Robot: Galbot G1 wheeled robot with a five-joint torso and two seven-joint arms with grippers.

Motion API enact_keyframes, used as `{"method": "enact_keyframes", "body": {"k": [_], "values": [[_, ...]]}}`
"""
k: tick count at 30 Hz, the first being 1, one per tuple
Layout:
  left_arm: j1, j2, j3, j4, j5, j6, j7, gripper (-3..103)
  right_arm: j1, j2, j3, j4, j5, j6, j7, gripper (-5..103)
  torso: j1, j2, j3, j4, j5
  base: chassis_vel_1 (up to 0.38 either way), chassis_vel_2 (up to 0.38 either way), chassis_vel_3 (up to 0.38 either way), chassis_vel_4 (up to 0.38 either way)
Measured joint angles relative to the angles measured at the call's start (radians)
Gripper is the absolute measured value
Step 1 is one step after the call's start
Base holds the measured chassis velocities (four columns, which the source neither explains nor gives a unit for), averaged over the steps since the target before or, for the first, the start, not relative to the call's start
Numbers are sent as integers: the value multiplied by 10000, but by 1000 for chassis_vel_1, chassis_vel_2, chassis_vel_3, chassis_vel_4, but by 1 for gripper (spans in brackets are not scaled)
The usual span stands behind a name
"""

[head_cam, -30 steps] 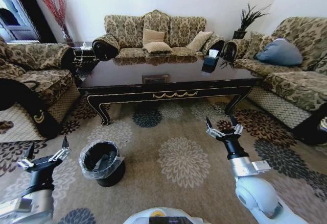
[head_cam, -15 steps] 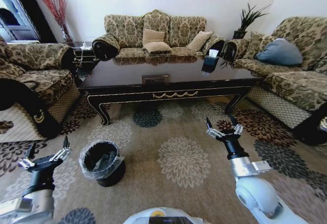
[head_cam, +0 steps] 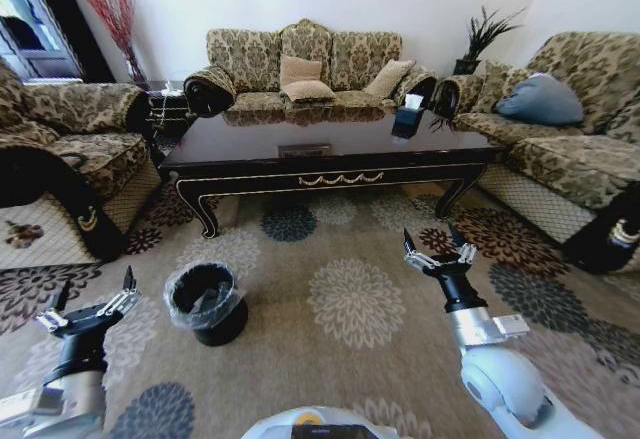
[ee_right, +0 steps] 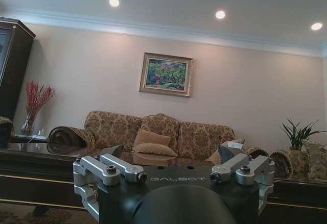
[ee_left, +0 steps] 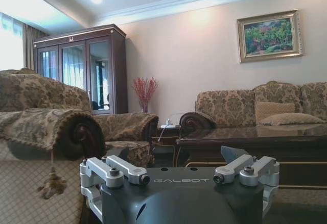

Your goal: Move to the front of the table and pick up the trash from the floor, then place it into the trash bin.

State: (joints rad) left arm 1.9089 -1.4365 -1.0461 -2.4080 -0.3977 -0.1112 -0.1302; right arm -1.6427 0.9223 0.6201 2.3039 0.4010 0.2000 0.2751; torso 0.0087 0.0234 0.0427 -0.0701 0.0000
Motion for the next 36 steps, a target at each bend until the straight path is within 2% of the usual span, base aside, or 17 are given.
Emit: {"method": "enact_keyframes", "body": {"k": [36], "values": [[-3, 6, -2, 1, -6, 15, -13, 100, 6, -1, -2, -3, 7, -5, 13, 100, -1, 0, 0, 0, 2, 346, -340, -345, 344]]}}
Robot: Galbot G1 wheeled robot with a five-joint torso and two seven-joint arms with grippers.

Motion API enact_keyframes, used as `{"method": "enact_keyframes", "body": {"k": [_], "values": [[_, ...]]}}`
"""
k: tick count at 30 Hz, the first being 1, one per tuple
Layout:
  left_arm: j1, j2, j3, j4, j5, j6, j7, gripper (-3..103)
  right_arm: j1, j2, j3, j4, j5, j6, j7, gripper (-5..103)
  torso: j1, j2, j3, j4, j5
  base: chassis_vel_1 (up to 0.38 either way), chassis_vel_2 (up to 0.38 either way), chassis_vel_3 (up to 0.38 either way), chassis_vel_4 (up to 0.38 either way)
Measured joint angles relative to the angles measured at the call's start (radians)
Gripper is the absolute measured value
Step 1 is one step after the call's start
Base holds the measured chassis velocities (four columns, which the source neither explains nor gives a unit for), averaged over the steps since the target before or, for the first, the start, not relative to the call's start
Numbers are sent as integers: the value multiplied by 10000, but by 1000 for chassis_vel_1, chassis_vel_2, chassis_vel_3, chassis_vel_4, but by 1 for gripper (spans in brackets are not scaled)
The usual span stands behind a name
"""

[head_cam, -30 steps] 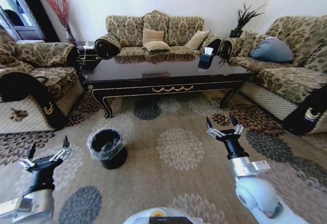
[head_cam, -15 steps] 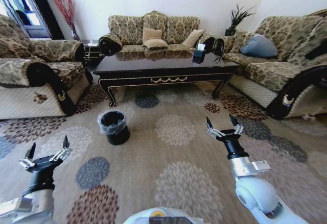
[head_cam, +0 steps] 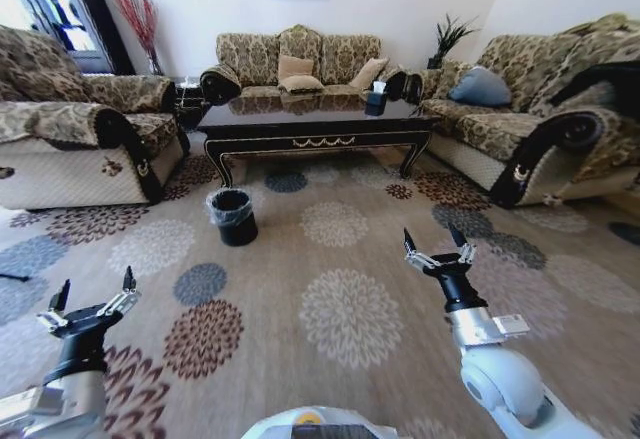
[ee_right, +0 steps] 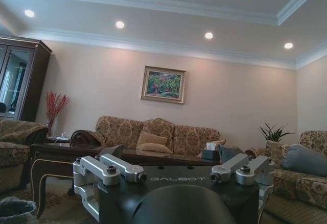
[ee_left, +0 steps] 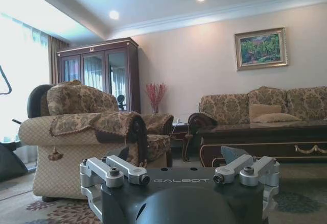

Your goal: Move to the front of the table and pick up the trash from the floor, then place it into the trash bin.

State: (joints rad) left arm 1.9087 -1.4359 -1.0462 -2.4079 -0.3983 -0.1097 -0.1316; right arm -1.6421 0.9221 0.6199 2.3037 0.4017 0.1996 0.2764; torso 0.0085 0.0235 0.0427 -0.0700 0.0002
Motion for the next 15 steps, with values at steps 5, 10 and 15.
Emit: {"method": "enact_keyframes", "body": {"k": [5, 10, 15], "values": [[0, 0, 0, 0, 0, 0, 0, 100, 0, 0, 0, 0, 0, 0, -1, 100, 1, 0, 0, 1, -4, 340, -354, -335, 366], [0, 1, 0, 0, 0, -1, 0, 100, 0, 0, 0, 0, 0, 0, -1, 100, 3, -1, 3, 0, -5, 327, -404, -307, 384], [1, -1, 1, -1, -1, -2, 0, 100, -2, 0, 0, 0, 0, 0, 0, 100, -3, 2, -4, 1, -8, 228, -382, -208, 388]]}}
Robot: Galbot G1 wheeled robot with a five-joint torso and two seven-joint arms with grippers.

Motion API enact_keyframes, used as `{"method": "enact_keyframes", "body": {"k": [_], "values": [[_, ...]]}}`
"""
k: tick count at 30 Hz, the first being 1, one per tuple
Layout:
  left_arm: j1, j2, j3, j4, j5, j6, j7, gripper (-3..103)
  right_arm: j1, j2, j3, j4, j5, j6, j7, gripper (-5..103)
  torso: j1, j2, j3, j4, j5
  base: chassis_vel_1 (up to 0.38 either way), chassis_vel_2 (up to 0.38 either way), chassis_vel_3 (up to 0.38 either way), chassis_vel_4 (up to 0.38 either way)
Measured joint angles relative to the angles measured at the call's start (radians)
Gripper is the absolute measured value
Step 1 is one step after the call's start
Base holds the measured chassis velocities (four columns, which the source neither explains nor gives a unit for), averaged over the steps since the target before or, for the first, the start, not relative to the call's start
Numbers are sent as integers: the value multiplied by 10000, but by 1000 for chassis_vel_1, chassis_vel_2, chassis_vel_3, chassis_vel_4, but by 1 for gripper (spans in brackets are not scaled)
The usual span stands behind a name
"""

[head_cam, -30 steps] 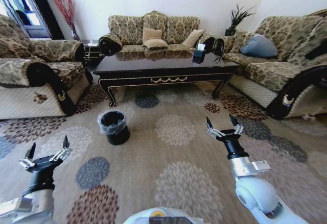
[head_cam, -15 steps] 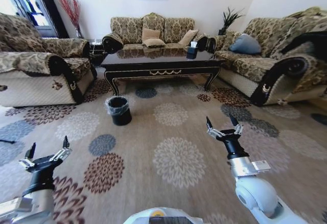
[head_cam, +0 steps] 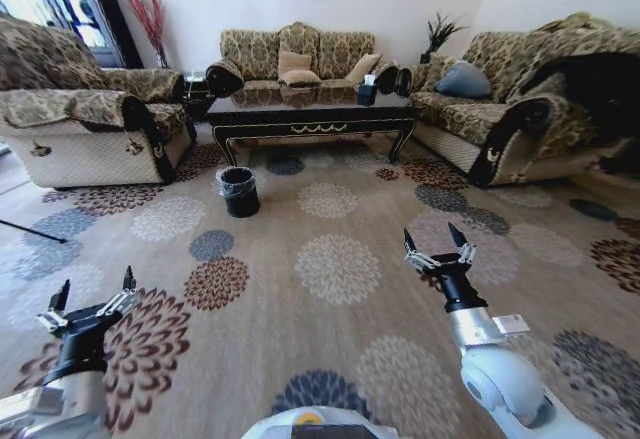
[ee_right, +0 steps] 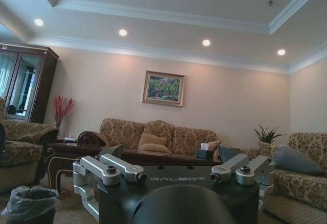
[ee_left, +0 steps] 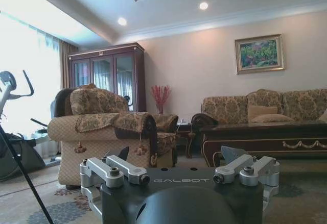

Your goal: Move to the front of the table and pick up the trash from the floor, then place it into the trash bin.

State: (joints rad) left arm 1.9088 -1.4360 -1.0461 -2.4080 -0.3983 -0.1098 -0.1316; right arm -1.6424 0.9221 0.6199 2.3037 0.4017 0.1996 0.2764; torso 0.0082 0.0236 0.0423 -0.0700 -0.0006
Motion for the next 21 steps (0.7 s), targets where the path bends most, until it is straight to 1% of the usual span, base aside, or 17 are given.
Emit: {"method": "enact_keyframes", "body": {"k": [1, 2, 3, 4, 5, 7, 8, 10, 17, 21], "values": [[0, 0, 0, 0, 0, 0, 0, 100, 0, 0, 0, 0, 0, 0, 0, 100, 0, 0, 0, 0, 0, 187, -348, -155, 324], [0, 0, 0, -1, 0, -1, 0, 100, 0, 0, 0, 0, 0, 0, -1, 100, -3, 2, -2, 0, 8, 43, -208, -155, 107], [1, 0, 0, -3, 0, -1, 1, 100, 0, 0, 0, 0, 0, 0, 0, 100, -3, 3, -2, -5, 16, 43, -47, -38, 107], [0, 1, 0, -2, 0, -1, 2, 100, 0, 0, 0, 0, 0, 0, 0, 100, -1, 2, 1, -5, 14, 0, 0, 0, 0], [-2, 1, 1, -1, 0, 0, 2, 100, 1, 0, 0, 0, 0, 0, 0, 100, 4, -2, 8, 0, 0, -55, 52, -3, -4], [-4, 3, 2, -1, 0, 0, 2, 100, 4, 0, 0, 0, 0, 0, 0, 100, 7, -3, 10, -1, -3, -55, 52, 34, -53], [-4, 3, 1, -2, 0, 0, 3, 100, 7, 0, 0, 0, 0, 0, -1, 100, 8, -3, 11, 3, 8, -43, 163, 71, -113], [-5, 4, 1, -1, 0, -1, 3, 100, 8, 0, 0, 0, 0, 0, -1, 100, 11, -3, 12, 3, 1, -34, 78, 34, -73], [-3, 2, 0, -2, 0, -1, 3, 100, 2, 0, 0, 0, 0, 0, -1, 100, 5, -2, 5, -5, 8, 0, 0, 0, 0], [-2, 2, 0, -1, 0, 0, 3, 100, 3, 0, 0, 0, 0, 0, -2, 100, 6, -3, 5, 0, 5, 0, 0, 0, 0]]}}
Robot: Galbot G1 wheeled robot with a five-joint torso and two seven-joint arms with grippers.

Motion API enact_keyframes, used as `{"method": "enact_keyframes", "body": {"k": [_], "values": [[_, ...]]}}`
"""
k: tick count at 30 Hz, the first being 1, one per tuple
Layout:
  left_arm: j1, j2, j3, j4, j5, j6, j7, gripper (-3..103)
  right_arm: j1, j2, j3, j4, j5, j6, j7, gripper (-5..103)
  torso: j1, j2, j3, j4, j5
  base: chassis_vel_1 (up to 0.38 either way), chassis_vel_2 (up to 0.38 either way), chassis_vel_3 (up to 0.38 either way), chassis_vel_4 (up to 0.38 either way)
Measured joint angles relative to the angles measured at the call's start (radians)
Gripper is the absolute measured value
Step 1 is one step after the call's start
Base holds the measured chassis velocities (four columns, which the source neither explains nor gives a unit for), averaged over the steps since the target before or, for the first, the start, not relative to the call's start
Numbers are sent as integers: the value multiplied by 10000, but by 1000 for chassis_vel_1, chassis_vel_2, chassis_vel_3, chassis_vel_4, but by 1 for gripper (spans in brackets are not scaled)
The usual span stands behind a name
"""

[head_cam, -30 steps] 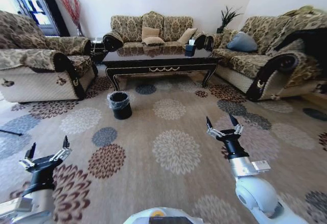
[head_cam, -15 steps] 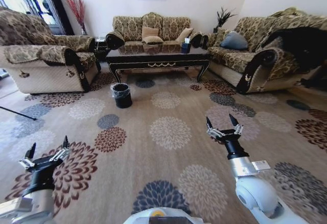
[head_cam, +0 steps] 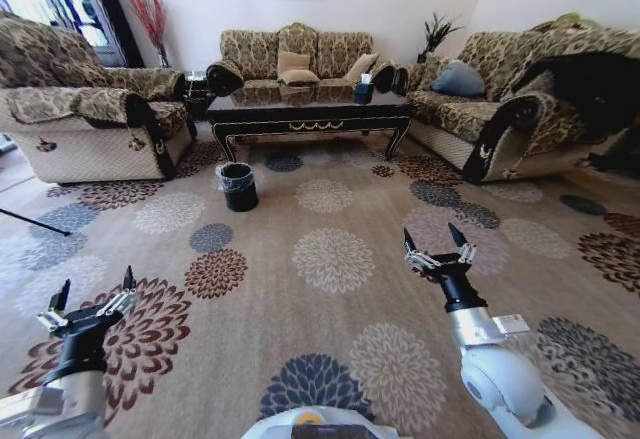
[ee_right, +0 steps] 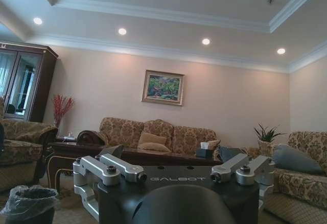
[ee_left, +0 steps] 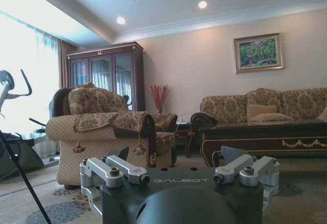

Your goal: Move to the front of the table and pick up the trash from the floor, then place it into the trash bin.

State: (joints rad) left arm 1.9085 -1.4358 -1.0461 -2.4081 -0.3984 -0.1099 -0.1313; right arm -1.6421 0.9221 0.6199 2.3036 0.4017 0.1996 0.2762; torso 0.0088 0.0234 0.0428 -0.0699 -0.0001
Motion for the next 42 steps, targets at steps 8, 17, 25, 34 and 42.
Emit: {"method": "enact_keyframes", "body": {"k": [8, 17, 25, 34, 42], "values": [[0, 0, 0, 0, 0, 0, 0, 100, 0, 0, 0, 0, 0, 0, 0, 100, 0, 37, 38, 0, 0, 0, 0, 0, 0], [0, 0, 0, 0, 0, 0, 0, 100, 0, 1, 0, 0, 0, 0, 0, 100, 29, 398, 363, 0, 1, 0, 0, 0, 0], [1, 0, 0, 0, 0, 0, 0, 100, 0, 0, 0, 0, 0, 0, 0, 100, 76, 706, 626, 0, 1, 0, 0, 0, 0], [0, 0, 0, 0, 0, 0, 0, 100, 0, 0, 0, 0, 0, 0, 0, 100, 142, 1142, 996, 0, 1, 0, 0, 0, 0], [0, 0, 0, 0, 0, -1, 0, 100, 0, 0, 0, 0, 0, 0, 0, 100, 213, 1434, 1216, 0, 1, 0, 0, 0, 0]]}}
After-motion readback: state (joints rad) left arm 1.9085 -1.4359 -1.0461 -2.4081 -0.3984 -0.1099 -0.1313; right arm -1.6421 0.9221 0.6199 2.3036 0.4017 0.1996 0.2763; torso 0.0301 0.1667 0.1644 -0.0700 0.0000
